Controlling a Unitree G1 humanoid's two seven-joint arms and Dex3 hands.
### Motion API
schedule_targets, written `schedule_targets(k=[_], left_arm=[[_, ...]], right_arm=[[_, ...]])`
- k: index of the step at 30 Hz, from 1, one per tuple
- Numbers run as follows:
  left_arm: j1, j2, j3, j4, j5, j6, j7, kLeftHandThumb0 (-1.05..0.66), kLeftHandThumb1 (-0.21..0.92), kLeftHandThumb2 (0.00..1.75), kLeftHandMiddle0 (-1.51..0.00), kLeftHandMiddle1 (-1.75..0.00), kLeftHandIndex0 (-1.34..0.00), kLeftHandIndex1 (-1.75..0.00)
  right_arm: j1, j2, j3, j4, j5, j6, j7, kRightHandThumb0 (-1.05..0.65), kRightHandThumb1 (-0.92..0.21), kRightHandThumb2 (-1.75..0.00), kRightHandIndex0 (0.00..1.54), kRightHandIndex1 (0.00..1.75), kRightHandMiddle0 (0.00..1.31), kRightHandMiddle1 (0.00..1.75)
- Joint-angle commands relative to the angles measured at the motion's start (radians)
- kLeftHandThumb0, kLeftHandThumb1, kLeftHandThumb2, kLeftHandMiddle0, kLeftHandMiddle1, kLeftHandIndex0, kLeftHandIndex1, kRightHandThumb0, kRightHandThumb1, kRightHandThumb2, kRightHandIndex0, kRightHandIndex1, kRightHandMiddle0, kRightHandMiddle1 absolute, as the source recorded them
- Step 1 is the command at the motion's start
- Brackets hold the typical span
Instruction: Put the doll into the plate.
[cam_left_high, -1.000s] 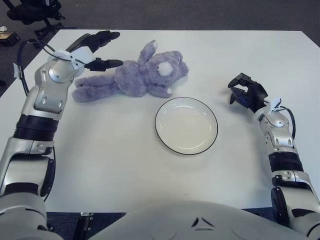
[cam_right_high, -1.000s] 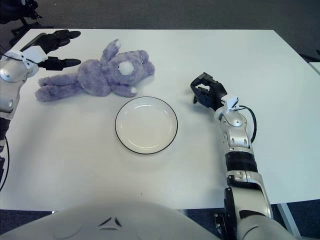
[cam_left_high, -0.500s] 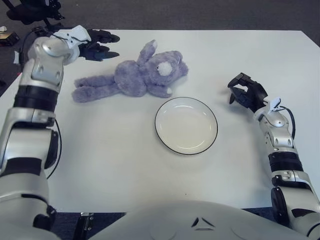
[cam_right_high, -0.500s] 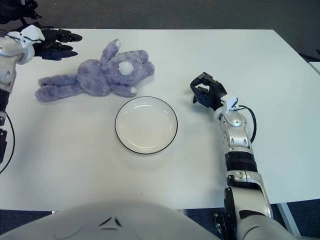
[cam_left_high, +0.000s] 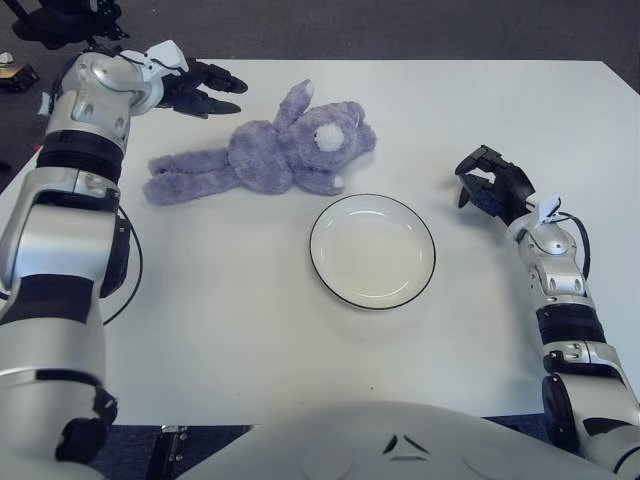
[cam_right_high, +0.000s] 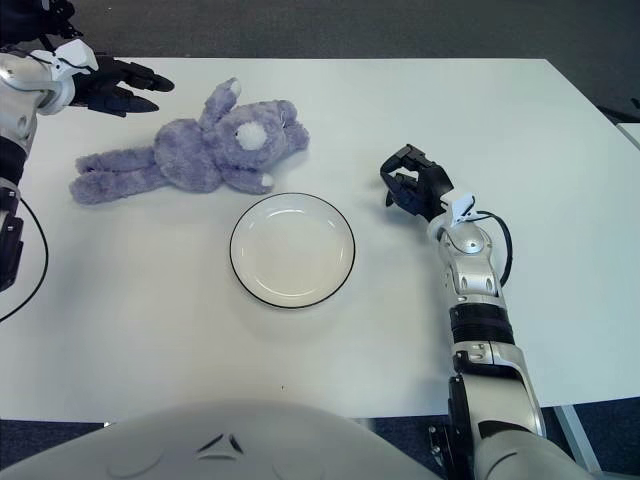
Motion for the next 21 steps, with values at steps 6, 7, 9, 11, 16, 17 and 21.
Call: schedule_targets(k=[6, 7, 9, 11, 16, 17, 21], left_arm=[[-0.060, -0.052, -0.006, 0.132, 0.006, 0.016, -0.134, -0.70, 0.92, 0.14, -0.51, -0.02, -0.43, -0.04], [-0.064, -0.058, -0.006, 0.146, 0.006, 0.017, -0.152, -0.70, 0.92, 0.14, -0.51, -0.01, -0.43, -0.04], [-0.069, -0.063, -0.007, 0.157, 0.010, 0.008, -0.168, -0.70, 0.92, 0.12, -0.51, -0.01, -0.43, -0.04], [-0.072, -0.066, -0.005, 0.164, 0.012, 0.003, -0.179, -0.70, 0.92, 0.10, -0.50, -0.01, -0.43, -0.03], [-0.076, -0.067, -0.002, 0.172, 0.016, -0.001, -0.183, -0.69, 0.92, 0.09, -0.50, 0.00, -0.43, -0.03], [-0.080, -0.083, -0.015, 0.169, 0.027, 0.000, -0.189, -0.69, 0.92, 0.09, -0.50, 0.00, -0.43, -0.03], [-0.087, -0.110, -0.037, 0.165, 0.047, 0.003, -0.197, -0.70, 0.92, 0.08, -0.47, 0.00, -0.39, -0.01]], right_arm=[[0.039, 0.004, 0.018, 0.033, -0.017, 0.025, 0.011, -0.35, -0.92, -0.37, 0.79, 1.57, 0.36, 1.58], [0.040, 0.004, 0.018, 0.032, -0.018, 0.025, 0.013, -0.35, -0.92, -0.37, 0.79, 1.58, 0.35, 1.58], [0.041, 0.002, 0.019, 0.034, -0.019, 0.024, 0.015, -0.35, -0.92, -0.37, 0.79, 1.58, 0.35, 1.58], [0.041, 0.002, 0.020, 0.034, -0.019, 0.024, 0.016, -0.35, -0.92, -0.37, 0.79, 1.58, 0.35, 1.59], [0.042, 0.002, 0.020, 0.033, -0.019, 0.024, 0.016, -0.35, -0.92, -0.38, 0.79, 1.58, 0.35, 1.59], [0.042, 0.001, 0.021, 0.036, -0.020, 0.023, 0.018, -0.35, -0.92, -0.38, 0.79, 1.58, 0.35, 1.59], [0.043, -0.001, 0.022, 0.040, -0.022, 0.021, 0.022, -0.35, -0.92, -0.38, 0.79, 1.58, 0.35, 1.59]])
